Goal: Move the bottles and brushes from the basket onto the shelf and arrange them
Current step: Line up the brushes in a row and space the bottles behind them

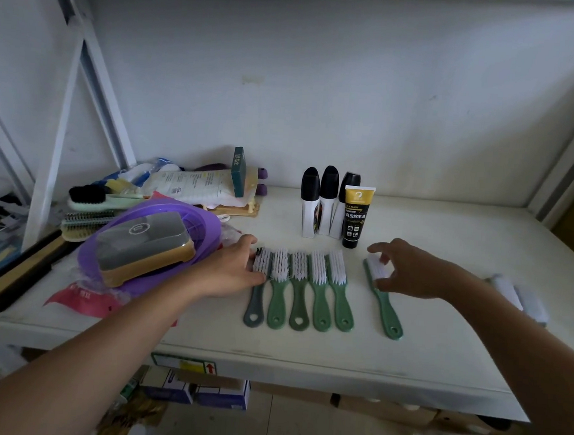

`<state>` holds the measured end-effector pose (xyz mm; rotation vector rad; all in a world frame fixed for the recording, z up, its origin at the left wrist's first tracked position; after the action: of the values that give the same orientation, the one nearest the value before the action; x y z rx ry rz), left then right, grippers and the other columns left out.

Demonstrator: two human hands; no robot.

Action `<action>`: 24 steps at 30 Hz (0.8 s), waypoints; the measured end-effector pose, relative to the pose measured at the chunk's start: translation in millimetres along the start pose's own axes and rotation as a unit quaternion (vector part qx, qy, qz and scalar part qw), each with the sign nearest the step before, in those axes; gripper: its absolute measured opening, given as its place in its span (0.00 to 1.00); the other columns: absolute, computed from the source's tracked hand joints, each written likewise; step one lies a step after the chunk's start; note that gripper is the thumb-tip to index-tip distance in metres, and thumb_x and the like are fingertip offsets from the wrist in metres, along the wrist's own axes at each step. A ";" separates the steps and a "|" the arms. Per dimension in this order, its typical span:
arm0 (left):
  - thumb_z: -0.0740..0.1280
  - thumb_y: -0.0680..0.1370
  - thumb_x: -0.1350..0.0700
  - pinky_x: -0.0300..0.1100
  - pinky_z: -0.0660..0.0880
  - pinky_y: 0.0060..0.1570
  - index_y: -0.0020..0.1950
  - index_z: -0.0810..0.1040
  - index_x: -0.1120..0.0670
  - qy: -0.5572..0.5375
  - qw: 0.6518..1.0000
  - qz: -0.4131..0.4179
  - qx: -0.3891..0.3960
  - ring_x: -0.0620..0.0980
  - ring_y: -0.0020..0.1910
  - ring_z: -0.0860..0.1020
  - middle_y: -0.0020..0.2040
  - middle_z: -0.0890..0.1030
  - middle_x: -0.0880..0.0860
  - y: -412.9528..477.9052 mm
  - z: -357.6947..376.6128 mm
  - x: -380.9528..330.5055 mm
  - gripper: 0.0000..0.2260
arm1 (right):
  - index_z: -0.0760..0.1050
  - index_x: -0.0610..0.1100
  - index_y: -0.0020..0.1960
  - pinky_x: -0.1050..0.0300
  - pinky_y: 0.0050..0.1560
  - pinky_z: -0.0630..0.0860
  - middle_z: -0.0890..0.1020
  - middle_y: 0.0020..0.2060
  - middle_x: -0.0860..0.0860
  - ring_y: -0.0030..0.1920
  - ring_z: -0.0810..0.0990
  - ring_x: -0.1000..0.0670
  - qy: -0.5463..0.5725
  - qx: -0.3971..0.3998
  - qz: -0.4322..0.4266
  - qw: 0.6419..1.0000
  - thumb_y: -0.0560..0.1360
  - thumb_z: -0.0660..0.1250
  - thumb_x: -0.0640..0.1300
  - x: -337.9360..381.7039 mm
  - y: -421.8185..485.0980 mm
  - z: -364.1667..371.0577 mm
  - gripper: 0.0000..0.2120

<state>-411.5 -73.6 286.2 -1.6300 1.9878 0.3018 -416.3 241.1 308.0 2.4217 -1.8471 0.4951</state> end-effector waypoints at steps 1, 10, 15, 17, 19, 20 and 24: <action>0.70 0.75 0.44 0.53 0.71 0.69 0.81 0.53 0.50 0.000 1.000 0.000 -0.001 0.53 0.69 0.73 0.75 0.70 0.53 0.4 -0.1 -0.2 0.40 | 0.63 0.51 0.76 0.60 0.56 0.71 0.72 0.62 0.48 0.50 0.75 0.53 0.002 -0.002 -0.002 1.000 0.74 0.73 0.51 3.0 1.6 0.8 0.34; 0.71 0.74 0.43 0.53 0.71 0.69 0.79 0.55 0.49 -0.002 1.000 -0.009 -0.012 0.53 0.68 0.74 0.73 0.72 0.53 3.8 0.3 3.4 0.39 | 0.66 0.50 0.75 0.60 0.51 0.72 0.74 0.61 0.49 0.49 0.75 0.54 0.028 -0.033 -0.025 0.999 0.73 0.73 0.53 20.1 9.5 6.1 0.33; 0.70 0.74 0.43 0.53 0.71 0.69 0.79 0.56 0.50 -0.003 1.000 -0.010 -0.016 0.52 0.68 0.73 0.72 0.72 0.52 3.8 2.0 3.5 0.38 | 0.66 0.48 0.75 0.61 0.50 0.72 0.73 0.61 0.47 0.50 0.74 0.55 0.035 -0.049 -0.039 0.997 0.74 0.73 0.51 26.6 10.6 8.2 0.33; 0.71 0.75 0.44 0.52 0.71 0.69 0.79 0.55 0.50 -0.003 1.000 -0.009 -0.015 0.52 0.68 0.74 0.73 0.72 0.52 4.1 2.4 3.4 0.38 | 0.66 0.48 0.75 0.61 0.50 0.71 0.73 0.62 0.47 0.50 0.74 0.56 0.035 -0.057 -0.042 0.997 0.74 0.73 0.51 28.0 11.7 8.9 0.33; 0.71 0.76 0.44 0.52 0.71 0.69 0.80 0.55 0.50 0.000 1.000 -0.008 -0.015 0.52 0.68 0.74 0.73 0.71 0.52 3.9 2.1 2.9 0.38 | 0.66 0.49 0.75 0.61 0.50 0.71 0.72 0.63 0.47 0.50 0.73 0.56 0.035 -0.060 -0.045 0.997 0.74 0.72 0.51 28.5 12.6 9.9 0.32; 0.71 0.75 0.44 0.53 0.71 0.69 0.80 0.55 0.49 0.001 1.000 -0.008 -0.013 0.52 0.68 0.74 0.73 0.71 0.52 3.7 2.0 2.9 0.38 | 0.66 0.49 0.75 0.61 0.51 0.72 0.72 0.62 0.47 0.50 0.73 0.56 0.035 -0.061 -0.045 0.997 0.74 0.72 0.51 28.0 13.4 10.5 0.32; 0.70 0.74 0.43 0.53 0.71 0.69 0.79 0.54 0.49 0.003 1.000 -0.009 -0.012 0.53 0.69 0.73 0.74 0.71 0.53 2.5 1.9 2.8 0.39 | 0.66 0.51 0.74 0.60 0.52 0.73 0.72 0.62 0.48 0.49 0.74 0.56 0.032 -0.062 -0.044 0.997 0.74 0.72 0.52 27.2 15.2 11.8 0.32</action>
<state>-413.7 -74.4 282.7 -1.6649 1.9802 0.3136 -421.8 208.7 302.3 2.3656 -1.6841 0.4312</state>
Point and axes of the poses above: each hand's wrist, its own y-axis towards the middle knuckle, its own z-axis out of the palm, x = y × z, the point moved 6 cm from there along y, towards the middle knuckle
